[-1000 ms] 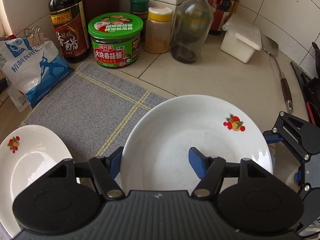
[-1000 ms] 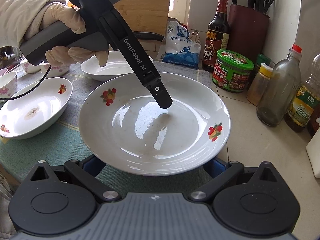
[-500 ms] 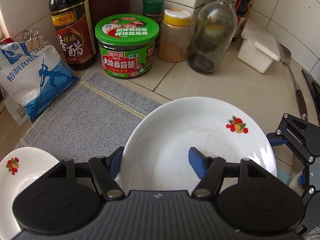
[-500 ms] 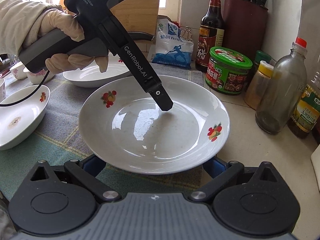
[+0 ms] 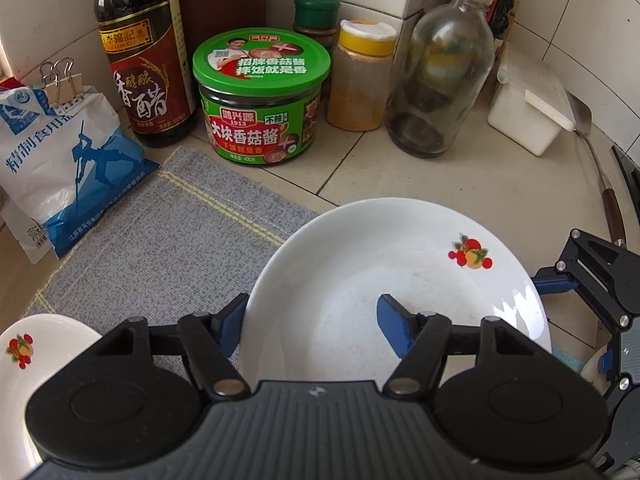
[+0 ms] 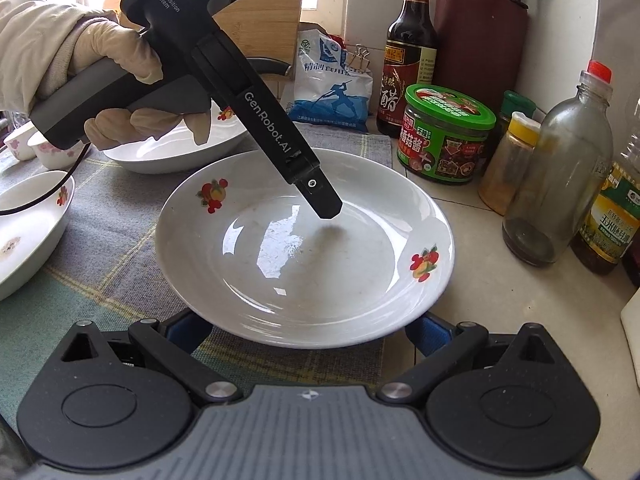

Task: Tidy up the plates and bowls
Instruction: 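Lift the stained plate with the left gripper off the towel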

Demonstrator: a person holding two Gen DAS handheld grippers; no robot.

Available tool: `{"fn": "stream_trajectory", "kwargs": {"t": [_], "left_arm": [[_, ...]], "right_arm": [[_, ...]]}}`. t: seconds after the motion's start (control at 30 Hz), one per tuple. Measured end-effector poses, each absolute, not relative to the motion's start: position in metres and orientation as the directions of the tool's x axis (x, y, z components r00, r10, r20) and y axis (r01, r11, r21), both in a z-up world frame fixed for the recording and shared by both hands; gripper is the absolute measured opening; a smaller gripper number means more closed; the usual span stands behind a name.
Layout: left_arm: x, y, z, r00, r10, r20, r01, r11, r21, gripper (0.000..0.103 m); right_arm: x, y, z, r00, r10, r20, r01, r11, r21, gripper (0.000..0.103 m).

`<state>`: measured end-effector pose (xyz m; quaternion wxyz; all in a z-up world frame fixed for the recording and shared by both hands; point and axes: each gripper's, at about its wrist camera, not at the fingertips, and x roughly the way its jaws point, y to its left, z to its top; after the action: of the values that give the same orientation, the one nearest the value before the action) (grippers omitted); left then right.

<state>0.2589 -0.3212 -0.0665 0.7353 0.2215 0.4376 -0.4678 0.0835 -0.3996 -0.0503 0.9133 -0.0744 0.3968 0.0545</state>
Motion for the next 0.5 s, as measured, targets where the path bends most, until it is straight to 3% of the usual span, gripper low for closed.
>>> {"fn": "stream_trajectory", "kwargs": {"t": [0.3,0.5], "left_arm": [[0.2563,-0.3219,-0.0651,0.186,-0.484,-0.855,0.888,0.455,-0.064,0.067],[0.2521,-0.3196,-0.0574,0.213,-0.487,-0.847,0.891,0.453,-0.037,0.075]], "right_arm": [[0.084,-0.3981,-0.0513,0.676,0.031,-0.737,-0.164,0.981,-0.108,0.103],[0.0822,-0.3973,-0.0492,0.674,0.031,-0.738,-0.15,0.984,-0.095,0.103]]}}
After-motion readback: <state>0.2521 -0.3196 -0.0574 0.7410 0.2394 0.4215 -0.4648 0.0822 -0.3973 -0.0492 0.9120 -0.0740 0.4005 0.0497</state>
